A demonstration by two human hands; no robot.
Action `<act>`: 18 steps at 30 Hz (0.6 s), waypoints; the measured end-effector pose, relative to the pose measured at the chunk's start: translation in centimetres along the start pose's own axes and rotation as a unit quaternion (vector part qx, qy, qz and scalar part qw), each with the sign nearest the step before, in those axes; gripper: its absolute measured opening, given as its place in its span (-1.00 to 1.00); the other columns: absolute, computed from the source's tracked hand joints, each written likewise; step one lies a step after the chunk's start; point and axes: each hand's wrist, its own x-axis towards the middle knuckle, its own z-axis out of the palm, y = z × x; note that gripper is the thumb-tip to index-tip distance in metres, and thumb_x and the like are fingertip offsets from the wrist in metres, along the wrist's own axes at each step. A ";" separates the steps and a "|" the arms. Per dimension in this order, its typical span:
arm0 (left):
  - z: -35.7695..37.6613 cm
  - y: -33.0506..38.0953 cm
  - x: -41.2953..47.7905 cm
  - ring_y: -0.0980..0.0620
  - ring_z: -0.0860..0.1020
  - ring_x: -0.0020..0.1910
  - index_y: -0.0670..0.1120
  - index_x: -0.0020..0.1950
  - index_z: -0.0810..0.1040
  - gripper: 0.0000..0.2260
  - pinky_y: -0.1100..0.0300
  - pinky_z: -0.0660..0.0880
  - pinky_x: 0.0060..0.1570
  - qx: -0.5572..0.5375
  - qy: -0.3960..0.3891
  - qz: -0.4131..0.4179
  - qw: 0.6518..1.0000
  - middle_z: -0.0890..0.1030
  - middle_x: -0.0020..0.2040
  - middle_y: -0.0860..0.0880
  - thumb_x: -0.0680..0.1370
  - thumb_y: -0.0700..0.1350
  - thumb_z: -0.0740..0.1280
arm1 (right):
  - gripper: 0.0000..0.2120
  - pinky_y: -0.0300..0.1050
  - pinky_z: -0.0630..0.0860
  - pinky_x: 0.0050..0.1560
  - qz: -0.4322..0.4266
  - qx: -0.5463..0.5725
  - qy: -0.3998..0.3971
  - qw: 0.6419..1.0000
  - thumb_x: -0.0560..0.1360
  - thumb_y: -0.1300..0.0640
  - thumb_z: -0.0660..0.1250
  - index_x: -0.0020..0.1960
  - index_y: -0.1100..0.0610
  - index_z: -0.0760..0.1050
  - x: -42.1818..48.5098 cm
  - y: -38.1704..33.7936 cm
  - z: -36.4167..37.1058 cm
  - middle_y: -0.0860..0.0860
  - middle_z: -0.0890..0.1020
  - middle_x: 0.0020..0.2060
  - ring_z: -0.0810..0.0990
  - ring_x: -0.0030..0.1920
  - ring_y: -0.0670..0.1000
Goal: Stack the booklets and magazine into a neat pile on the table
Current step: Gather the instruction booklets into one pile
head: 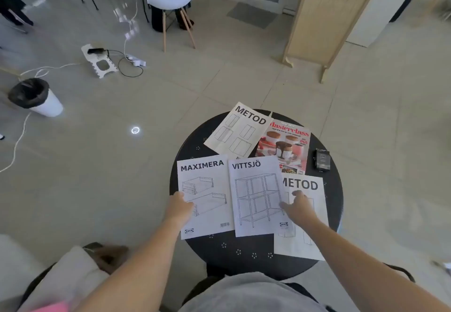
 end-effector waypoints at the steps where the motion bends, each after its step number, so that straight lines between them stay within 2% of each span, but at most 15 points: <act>1: 0.0 -0.2 0.0 -0.24 0.62 0.25 -0.22 0.57 0.38 -0.51 0.01 0.58 0.08 -0.007 0.008 -0.015 1.000 0.52 0.44 -0.19 0.63 -0.19 0.32 | -0.30 0.01 0.62 -0.08 0.015 0.004 0.001 1.000 0.61 -0.01 0.42 0.61 0.23 0.23 0.0 -0.1 0.6 0.19 0.42 0.49 0.66 0.11 0.19; 3: 0.3 -0.8 0.0 -0.22 0.64 0.10 -0.23 0.38 0.47 -0.65 0.00 0.61 -0.07 -0.027 0.021 -0.036 0.999 0.59 0.31 -0.19 0.60 -0.22 0.33 | -0.29 0.09 0.68 -0.09 0.044 0.013 0.005 0.999 0.59 -0.03 0.43 0.59 0.23 0.23 0.0 -0.2 1.7 0.18 0.43 0.46 0.69 0.01 0.17; 5: 0.8 -1.4 0.2 -0.17 0.61 0.02 -0.20 0.25 0.48 -0.76 0.07 0.53 -0.19 -0.036 0.027 -0.054 0.998 0.60 0.28 -0.17 0.59 -0.24 0.33 | -0.28 0.14 0.70 0.03 0.062 0.009 0.004 0.998 0.56 -0.04 0.45 0.56 0.24 0.24 0.2 -0.1 2.9 0.18 0.45 0.42 0.67 0.07 0.19; 7: 1.2 -1.8 0.4 -0.16 0.55 0.02 -0.23 0.36 0.46 -0.66 0.04 0.50 -0.07 -0.055 0.032 -0.071 0.995 0.52 0.34 -0.17 0.58 -0.26 0.34 | -0.29 0.20 0.67 0.14 0.083 0.009 0.006 0.996 0.54 -0.05 0.45 0.53 0.23 0.26 0.5 -0.1 3.9 0.18 0.46 0.38 0.61 0.20 0.24; 10: 1.8 -2.4 1.0 -0.15 0.50 0.02 -0.25 0.45 0.38 -0.59 0.03 0.48 -0.03 -0.067 0.026 -0.092 0.993 0.43 0.38 -0.17 0.60 -0.27 0.32 | -0.29 0.20 0.65 0.18 0.100 -0.006 0.002 0.995 0.55 -0.06 0.45 0.53 0.24 0.26 1.1 -0.1 5.1 0.18 0.44 0.39 0.54 0.29 0.25; 12: 2.3 -2.6 1.2 -0.12 0.50 -0.03 -0.15 0.33 0.38 -0.69 0.05 0.47 -0.06 -0.086 0.019 -0.098 0.991 0.42 0.33 -0.13 0.60 -0.29 0.31 | -0.24 0.23 0.63 0.23 0.108 -0.015 0.013 0.994 0.53 -0.10 0.48 0.53 0.26 0.26 1.3 0.0 5.6 0.19 0.43 0.40 0.53 0.31 0.27; 14: 2.6 -2.9 1.7 -0.08 0.53 -0.13 -0.16 0.20 0.39 -0.77 0.10 0.47 -0.19 -0.088 0.021 -0.104 0.990 0.45 0.30 -0.13 0.58 -0.30 0.33 | -0.22 0.25 0.59 0.28 0.112 -0.030 0.028 0.993 0.51 -0.11 0.51 0.51 0.28 0.27 1.8 0.1 5.9 0.21 0.44 0.38 0.52 0.31 0.29; 18: 3.1 -3.1 2.6 -0.15 0.55 -0.05 -0.12 0.11 0.38 -0.77 0.18 0.38 -0.37 -0.072 0.028 -0.112 0.991 0.46 0.25 -0.17 0.56 -0.29 0.38 | -0.24 0.19 0.52 0.30 0.122 -0.054 0.046 0.990 0.49 -0.09 0.54 0.44 0.31 0.29 2.2 0.1 6.4 0.24 0.48 0.33 0.50 0.30 0.30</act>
